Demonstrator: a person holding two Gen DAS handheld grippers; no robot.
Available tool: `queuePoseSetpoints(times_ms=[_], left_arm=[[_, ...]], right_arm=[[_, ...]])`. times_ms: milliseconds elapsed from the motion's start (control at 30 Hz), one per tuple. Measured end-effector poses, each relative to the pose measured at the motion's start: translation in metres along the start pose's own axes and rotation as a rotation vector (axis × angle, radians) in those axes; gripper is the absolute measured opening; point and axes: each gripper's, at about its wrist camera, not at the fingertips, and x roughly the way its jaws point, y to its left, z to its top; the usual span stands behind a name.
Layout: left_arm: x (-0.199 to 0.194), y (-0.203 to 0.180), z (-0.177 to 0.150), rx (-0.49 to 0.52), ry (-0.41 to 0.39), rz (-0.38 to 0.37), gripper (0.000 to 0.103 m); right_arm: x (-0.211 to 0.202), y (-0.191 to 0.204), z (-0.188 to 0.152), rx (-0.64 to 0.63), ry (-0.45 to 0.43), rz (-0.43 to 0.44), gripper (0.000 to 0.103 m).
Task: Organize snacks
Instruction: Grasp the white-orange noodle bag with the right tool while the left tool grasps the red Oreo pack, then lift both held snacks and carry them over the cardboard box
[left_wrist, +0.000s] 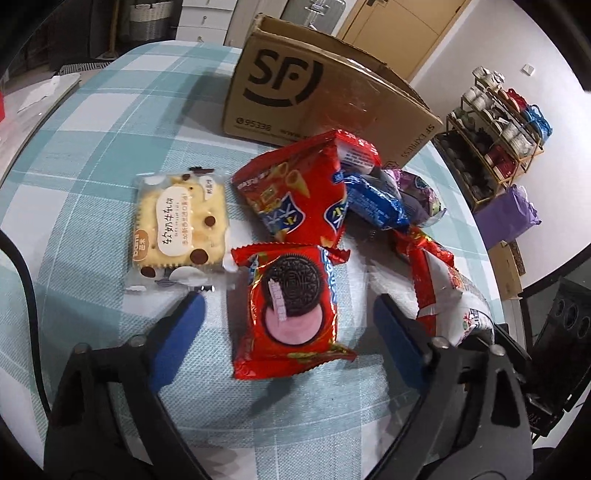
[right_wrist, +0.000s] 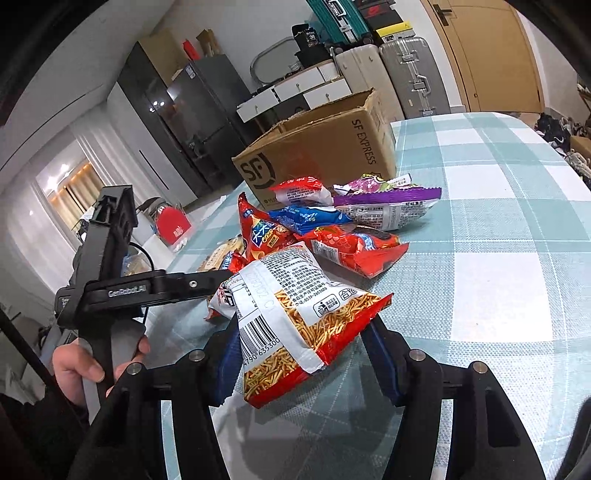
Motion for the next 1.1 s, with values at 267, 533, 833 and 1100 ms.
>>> queuePoseSetpoints(times_ms=[267,533,833,1100], left_arm=[[0.000,0.001,-0.005,0.017,0.020,-0.022,0.042],[-0.012,0.001,-0.021,0.039,0.027,-0.037,0.042],[-0.048,0.000,-0.032,0.078,-0.032,-0.046,0.042],[-0.092,-0.009,-0.032,0.133,-0.125,0.004,0.042]], right_arm=[[-0.006,-0.005,0.000,0.012,-0.012,0.010,0.061],[-0.013,-0.001,-0.002,0.017,-0.022,0.000,0.061],[-0.030,0.019,0.004,-0.023,-0.051,-0.009,0.061],[-0.045,0.033,0.018,-0.017,-0.089,0.013,0.061]])
